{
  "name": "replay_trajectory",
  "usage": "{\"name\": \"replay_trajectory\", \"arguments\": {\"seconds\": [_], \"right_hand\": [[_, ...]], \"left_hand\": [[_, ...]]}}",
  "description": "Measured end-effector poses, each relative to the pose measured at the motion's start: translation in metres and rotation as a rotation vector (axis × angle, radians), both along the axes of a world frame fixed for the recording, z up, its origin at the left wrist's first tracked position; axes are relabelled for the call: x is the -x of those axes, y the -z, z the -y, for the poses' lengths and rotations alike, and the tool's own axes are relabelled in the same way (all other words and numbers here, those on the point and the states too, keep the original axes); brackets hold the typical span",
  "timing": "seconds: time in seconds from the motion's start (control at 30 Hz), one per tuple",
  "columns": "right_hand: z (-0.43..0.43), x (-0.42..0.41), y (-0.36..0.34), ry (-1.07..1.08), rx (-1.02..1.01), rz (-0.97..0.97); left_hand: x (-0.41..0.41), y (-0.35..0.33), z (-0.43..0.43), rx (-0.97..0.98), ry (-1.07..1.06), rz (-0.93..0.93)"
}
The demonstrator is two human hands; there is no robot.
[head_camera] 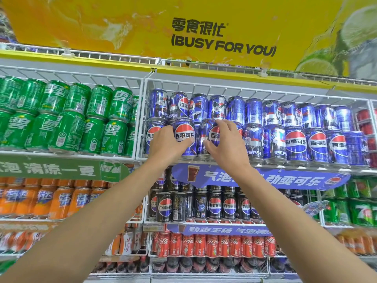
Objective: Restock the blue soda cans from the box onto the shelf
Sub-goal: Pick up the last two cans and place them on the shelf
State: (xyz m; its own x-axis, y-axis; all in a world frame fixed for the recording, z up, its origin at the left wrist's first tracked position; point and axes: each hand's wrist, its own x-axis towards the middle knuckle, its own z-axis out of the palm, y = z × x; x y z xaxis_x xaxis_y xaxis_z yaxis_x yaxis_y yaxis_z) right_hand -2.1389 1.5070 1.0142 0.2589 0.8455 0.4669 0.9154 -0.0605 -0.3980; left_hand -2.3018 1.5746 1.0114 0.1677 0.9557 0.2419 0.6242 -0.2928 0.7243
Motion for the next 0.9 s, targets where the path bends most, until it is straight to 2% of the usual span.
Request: {"name": "replay_trajectory", "arguments": {"seconds": [0.3,0.9], "right_hand": [[0.0,-0.008,-0.011,-0.017,0.071,0.091],[0.002,-0.009,-0.009,-0.049,0.047,0.059]], "left_hand": [[-0.004,-0.01,-0.007,0.057,0.086,-0.03],[0.0,-0.002,-0.012,0.039,0.09,-0.06]]}}
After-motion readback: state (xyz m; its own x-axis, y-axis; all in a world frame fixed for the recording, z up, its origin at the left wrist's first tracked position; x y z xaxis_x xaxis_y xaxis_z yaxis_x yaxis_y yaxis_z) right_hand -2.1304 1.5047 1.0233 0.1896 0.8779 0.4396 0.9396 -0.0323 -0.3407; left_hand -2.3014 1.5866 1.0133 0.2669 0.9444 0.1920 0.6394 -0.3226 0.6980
